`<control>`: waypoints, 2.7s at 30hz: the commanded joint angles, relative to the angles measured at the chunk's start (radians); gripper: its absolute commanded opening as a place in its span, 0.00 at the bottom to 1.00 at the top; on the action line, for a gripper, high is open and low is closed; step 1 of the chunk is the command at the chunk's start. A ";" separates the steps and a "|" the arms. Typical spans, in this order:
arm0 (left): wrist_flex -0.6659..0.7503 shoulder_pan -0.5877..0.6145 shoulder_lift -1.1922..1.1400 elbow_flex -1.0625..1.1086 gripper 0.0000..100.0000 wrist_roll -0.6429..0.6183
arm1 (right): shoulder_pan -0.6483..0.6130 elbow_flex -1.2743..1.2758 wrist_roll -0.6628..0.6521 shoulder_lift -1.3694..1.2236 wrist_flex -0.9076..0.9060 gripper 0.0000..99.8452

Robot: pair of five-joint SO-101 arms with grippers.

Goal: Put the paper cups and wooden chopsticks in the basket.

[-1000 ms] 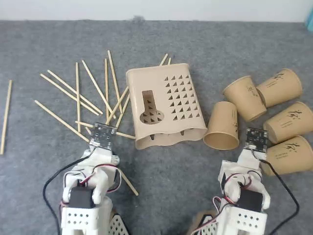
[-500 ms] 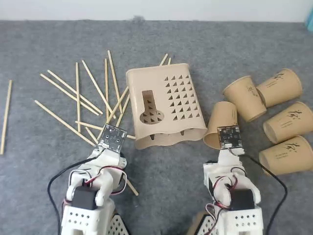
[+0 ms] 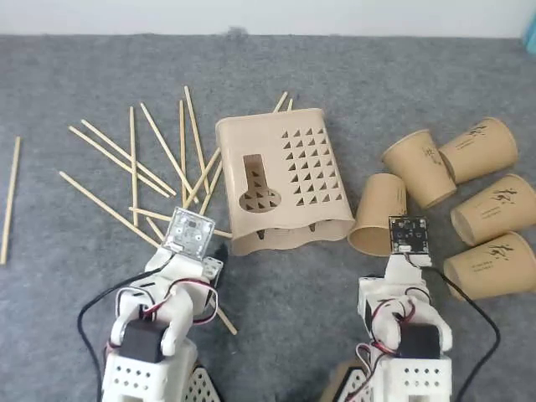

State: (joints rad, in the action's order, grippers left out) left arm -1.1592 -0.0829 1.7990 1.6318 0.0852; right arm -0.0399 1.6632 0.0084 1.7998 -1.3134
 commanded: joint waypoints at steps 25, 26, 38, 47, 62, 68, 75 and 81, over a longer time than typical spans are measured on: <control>0.064 -0.138 -0.120 -0.076 0.23 -0.063 | 0.045 -0.002 -0.009 0.015 0.048 0.01; 0.109 -0.126 -0.169 -0.076 0.23 -0.066 | 0.056 -0.003 -0.009 0.015 0.048 0.01; 0.585 -0.057 -0.766 -0.191 0.14 -0.147 | 0.067 -0.003 -0.009 0.015 0.048 0.01; 0.735 -0.048 -0.962 -0.252 0.01 -0.167 | 0.067 -0.002 -0.009 0.015 0.048 0.01; -0.034 -0.110 -1.097 -1.178 0.01 -0.387 | 0.125 -0.005 -0.009 0.015 0.048 0.01; -0.195 -0.121 -1.422 -1.532 0.01 -0.387 | 0.119 -0.002 -0.009 0.015 0.048 0.01; -0.261 -0.233 -1.482 -1.827 0.01 -0.387 | 0.119 0.000 -0.009 0.015 0.050 0.01; -0.259 -0.364 -1.567 -1.908 0.01 -0.425 | 0.119 0.000 -0.009 0.015 0.050 0.01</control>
State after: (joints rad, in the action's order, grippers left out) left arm -1.4216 -0.3713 0.2739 -0.1803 -0.2938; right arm 0.0660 1.6632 0.0084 1.7998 -1.2827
